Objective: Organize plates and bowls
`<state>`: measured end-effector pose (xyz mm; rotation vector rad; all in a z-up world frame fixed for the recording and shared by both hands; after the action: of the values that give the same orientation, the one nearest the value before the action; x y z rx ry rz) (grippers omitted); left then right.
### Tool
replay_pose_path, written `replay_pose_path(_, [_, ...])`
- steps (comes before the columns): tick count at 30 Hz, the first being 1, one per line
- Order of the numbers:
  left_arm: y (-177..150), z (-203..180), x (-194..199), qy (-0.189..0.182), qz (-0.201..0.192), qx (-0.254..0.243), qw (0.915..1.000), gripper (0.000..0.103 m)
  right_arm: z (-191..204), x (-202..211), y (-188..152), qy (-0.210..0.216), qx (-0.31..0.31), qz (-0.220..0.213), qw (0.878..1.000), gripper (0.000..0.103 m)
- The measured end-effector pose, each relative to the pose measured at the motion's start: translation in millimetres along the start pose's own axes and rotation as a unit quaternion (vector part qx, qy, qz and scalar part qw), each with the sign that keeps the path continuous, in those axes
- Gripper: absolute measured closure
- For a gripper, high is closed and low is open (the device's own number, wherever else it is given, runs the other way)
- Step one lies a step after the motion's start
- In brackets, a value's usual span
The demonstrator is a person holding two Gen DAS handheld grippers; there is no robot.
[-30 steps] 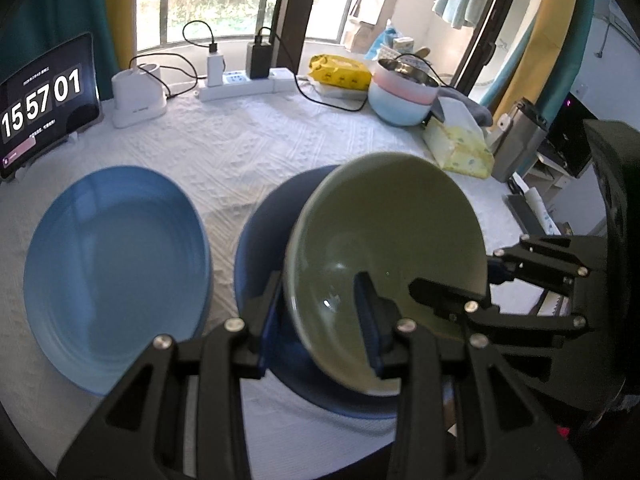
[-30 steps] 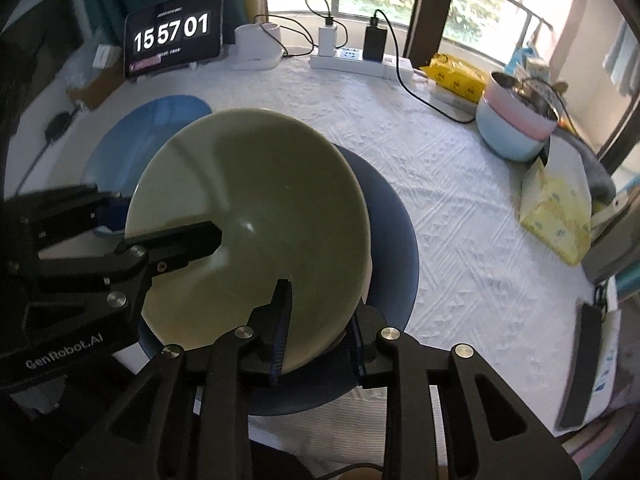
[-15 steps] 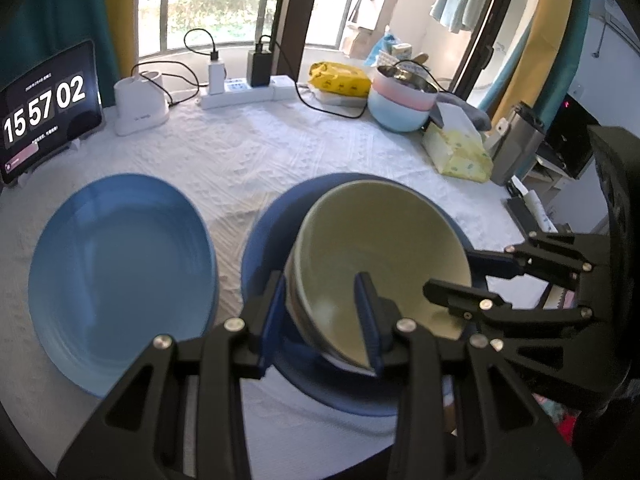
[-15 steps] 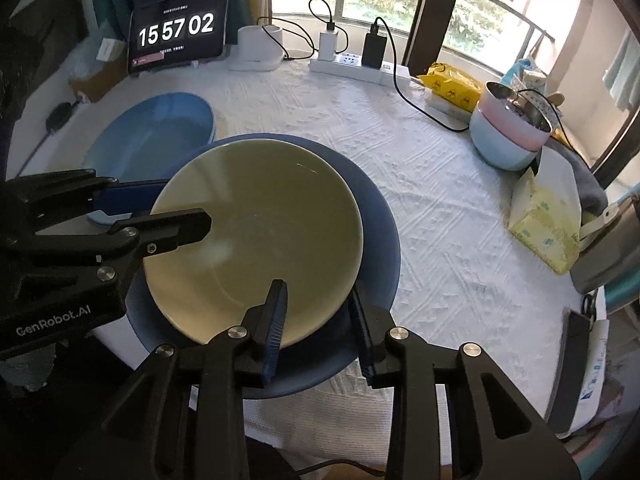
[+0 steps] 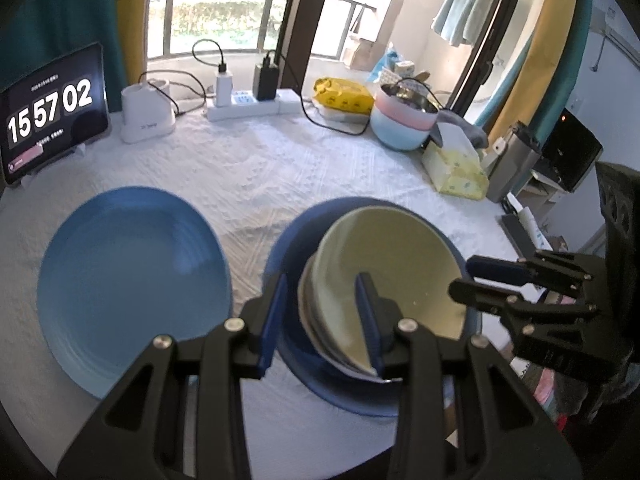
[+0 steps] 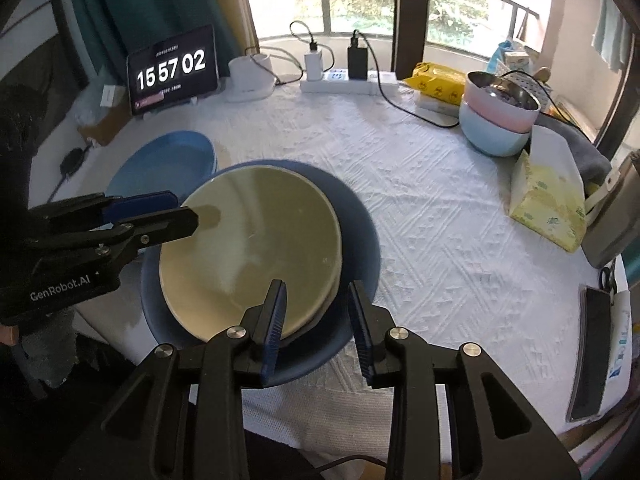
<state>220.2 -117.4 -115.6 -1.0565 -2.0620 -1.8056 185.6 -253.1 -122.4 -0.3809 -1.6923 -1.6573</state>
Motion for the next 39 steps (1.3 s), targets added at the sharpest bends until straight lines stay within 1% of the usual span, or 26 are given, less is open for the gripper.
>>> replay_pose_path(5, [7,10,9,0.018,-0.016,-0.008,0.9997,0.066,-13,10,6,-0.004,-0.019,-0.023,1.000,0.069])
replay_pose_path(10, [10,25,9,0.032,-0.020,-0.006,0.9993,0.066,-25,14,8,-0.008,-0.035,-0.037,0.999,0.069])
replay_pose_path(11, [10,28,8,0.034,-0.019,-0.004,0.9992,0.066,-27,15,8,-0.006,-0.037,-0.040,0.999,0.065])
replay_pose_path(12, [10,31,7,0.035,-0.019,-0.001,0.9992,0.066,-28,15,8,-0.005,-0.040,-0.042,0.998,0.058])
replay_pose_path(14, [9,36,7,0.039,-0.018,0.000,0.9991,0.066,-32,15,8,-0.004,-0.045,-0.049,0.998,0.053])
replay_pose_path(17, [8,38,5,0.039,-0.017,-0.003,0.9991,0.066,-36,13,7,-0.005,-0.051,-0.056,0.997,0.051])
replay_pose_path(20, [7,35,3,0.034,-0.017,-0.011,0.9992,0.066,-42,11,6,-0.009,-0.066,-0.065,0.996,0.044])
replay_pose_path(22, [4,33,0,0.035,-0.012,-0.021,0.9991,0.066,-46,8,4,-0.012,-0.083,-0.069,0.994,0.043])
replay_pose_path(27, [-2,27,-4,0.041,-0.005,-0.058,0.9974,0.066,-54,2,-2,-0.050,-0.104,-0.056,0.992,0.043])
replay_pose_path(29, [-4,25,-6,0.040,0.001,-0.068,0.9968,0.066,-54,2,-5,-0.046,-0.113,-0.050,0.991,0.043])
replay_pose_path(33, [-10,26,-14,0.042,0.016,-0.072,0.9964,0.065,-49,-3,-14,-0.032,-0.130,-0.036,0.990,0.043])
replay_pose_path(36, [-15,25,-20,0.044,0.029,-0.076,0.9957,0.065,-48,-6,-21,-0.060,-0.131,-0.026,0.989,0.043])
replay_pose_path(39, [-20,22,-25,0.049,0.042,-0.085,0.9943,0.065,-43,-9,-25,-0.058,-0.129,-0.027,0.990,0.043])
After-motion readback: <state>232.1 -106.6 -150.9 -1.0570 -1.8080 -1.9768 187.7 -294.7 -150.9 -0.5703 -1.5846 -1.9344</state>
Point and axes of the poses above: each gripper's, at about its wrist camera, not at the fingertips, and x roughly against the way its jaws point, z to its left, y to its top, the point moved 6 cm from there along -x, roughly the way its jaws point, and after that the axes turned 12 degrees about -z, right-handed, at the moved point
